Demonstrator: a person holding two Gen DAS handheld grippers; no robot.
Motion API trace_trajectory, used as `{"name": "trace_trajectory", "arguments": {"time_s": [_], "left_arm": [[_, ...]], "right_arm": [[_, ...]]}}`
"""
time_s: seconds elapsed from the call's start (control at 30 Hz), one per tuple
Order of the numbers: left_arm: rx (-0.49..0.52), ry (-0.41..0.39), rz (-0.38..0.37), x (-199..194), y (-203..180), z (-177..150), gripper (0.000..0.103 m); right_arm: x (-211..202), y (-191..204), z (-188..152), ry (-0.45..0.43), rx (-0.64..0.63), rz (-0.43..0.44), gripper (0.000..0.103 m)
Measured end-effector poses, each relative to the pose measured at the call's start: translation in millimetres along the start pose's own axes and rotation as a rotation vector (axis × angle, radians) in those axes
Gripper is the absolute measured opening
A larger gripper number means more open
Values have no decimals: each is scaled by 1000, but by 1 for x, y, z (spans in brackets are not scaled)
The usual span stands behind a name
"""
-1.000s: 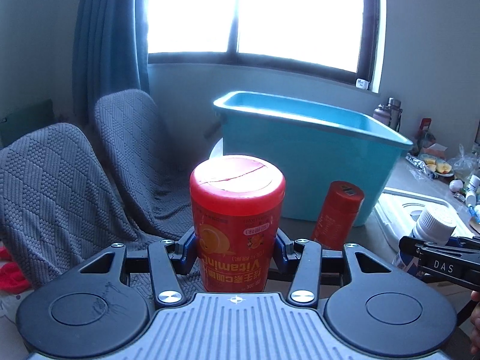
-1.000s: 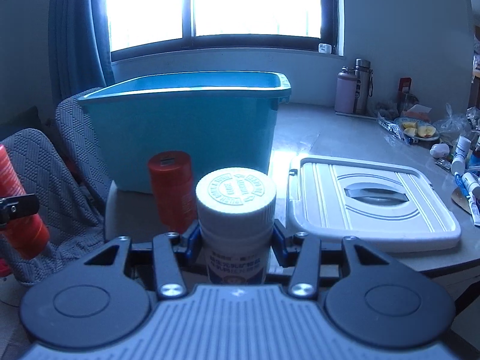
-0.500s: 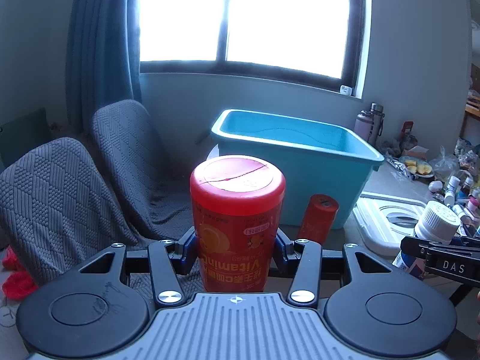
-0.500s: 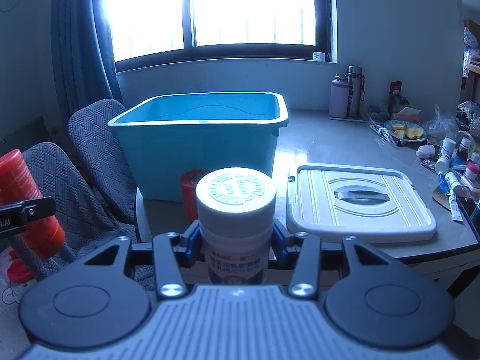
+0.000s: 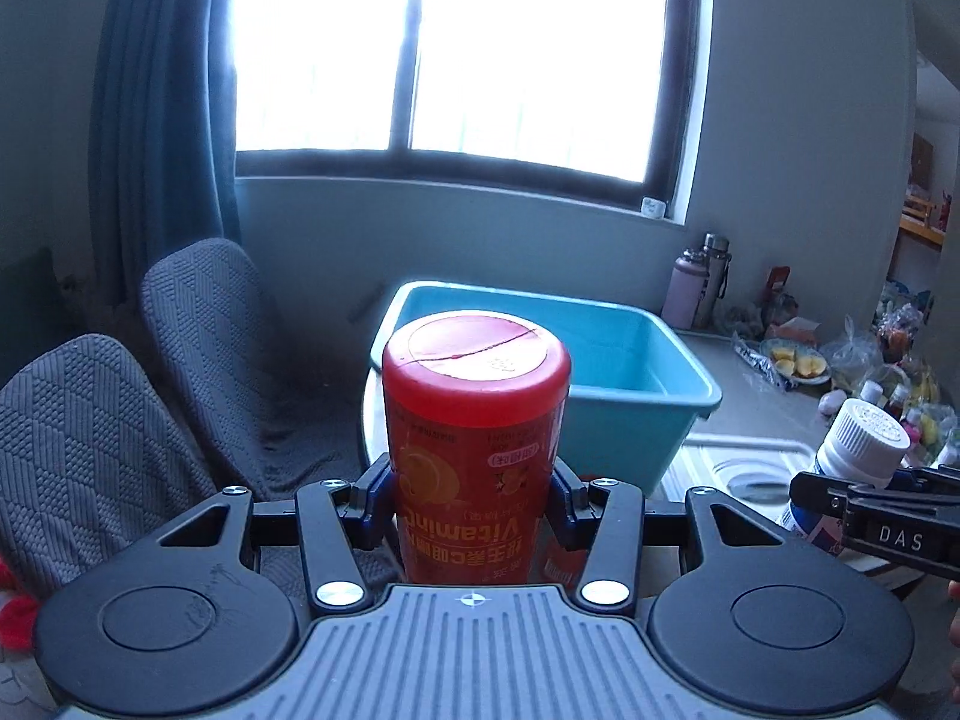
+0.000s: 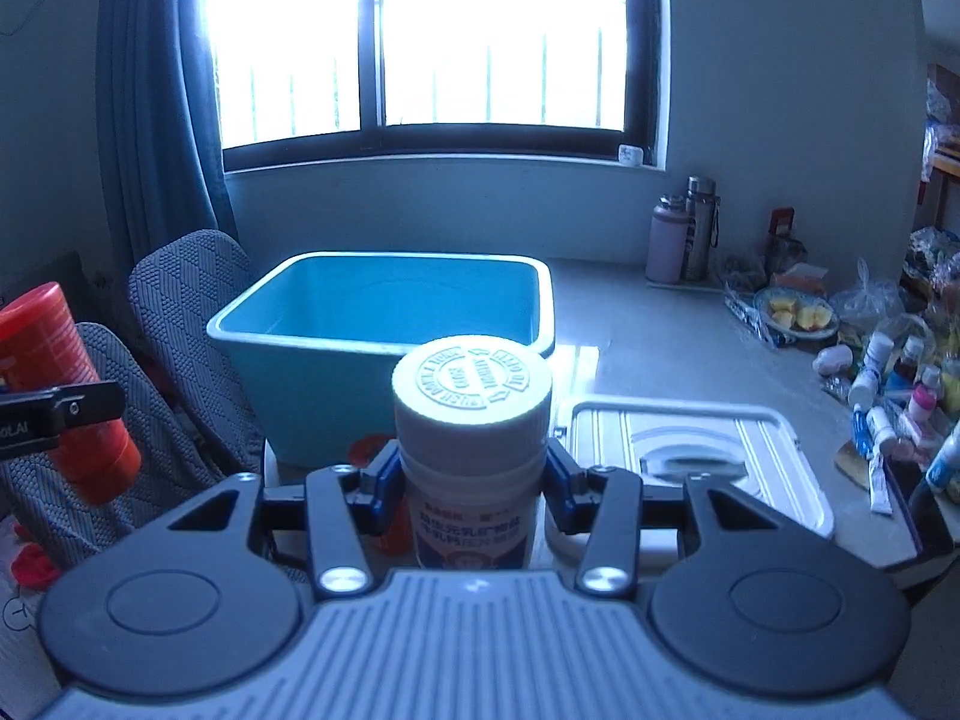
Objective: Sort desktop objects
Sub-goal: 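Carry the red canister and pill bottle over the teal bin with both grippers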
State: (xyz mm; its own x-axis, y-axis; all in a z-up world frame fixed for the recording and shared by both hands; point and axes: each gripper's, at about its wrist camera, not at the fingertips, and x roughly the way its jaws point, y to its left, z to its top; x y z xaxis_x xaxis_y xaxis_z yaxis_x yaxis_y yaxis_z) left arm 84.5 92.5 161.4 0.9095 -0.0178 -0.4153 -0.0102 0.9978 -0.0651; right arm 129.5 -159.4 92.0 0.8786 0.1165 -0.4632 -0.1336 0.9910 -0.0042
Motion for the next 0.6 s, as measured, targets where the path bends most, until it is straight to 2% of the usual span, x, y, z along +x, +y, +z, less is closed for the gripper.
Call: {"name": "trace_trajectory", "arguments": {"time_s": [0.37,0.6], "left_arm": [[-16,-18,21,40,-18,59,50],[-10,-11,48,71,-34,77,50]], "right_arm": [[34,-20,51,-60,-32,62,48],[62,-29,70,-69,-60,110,48]]}}
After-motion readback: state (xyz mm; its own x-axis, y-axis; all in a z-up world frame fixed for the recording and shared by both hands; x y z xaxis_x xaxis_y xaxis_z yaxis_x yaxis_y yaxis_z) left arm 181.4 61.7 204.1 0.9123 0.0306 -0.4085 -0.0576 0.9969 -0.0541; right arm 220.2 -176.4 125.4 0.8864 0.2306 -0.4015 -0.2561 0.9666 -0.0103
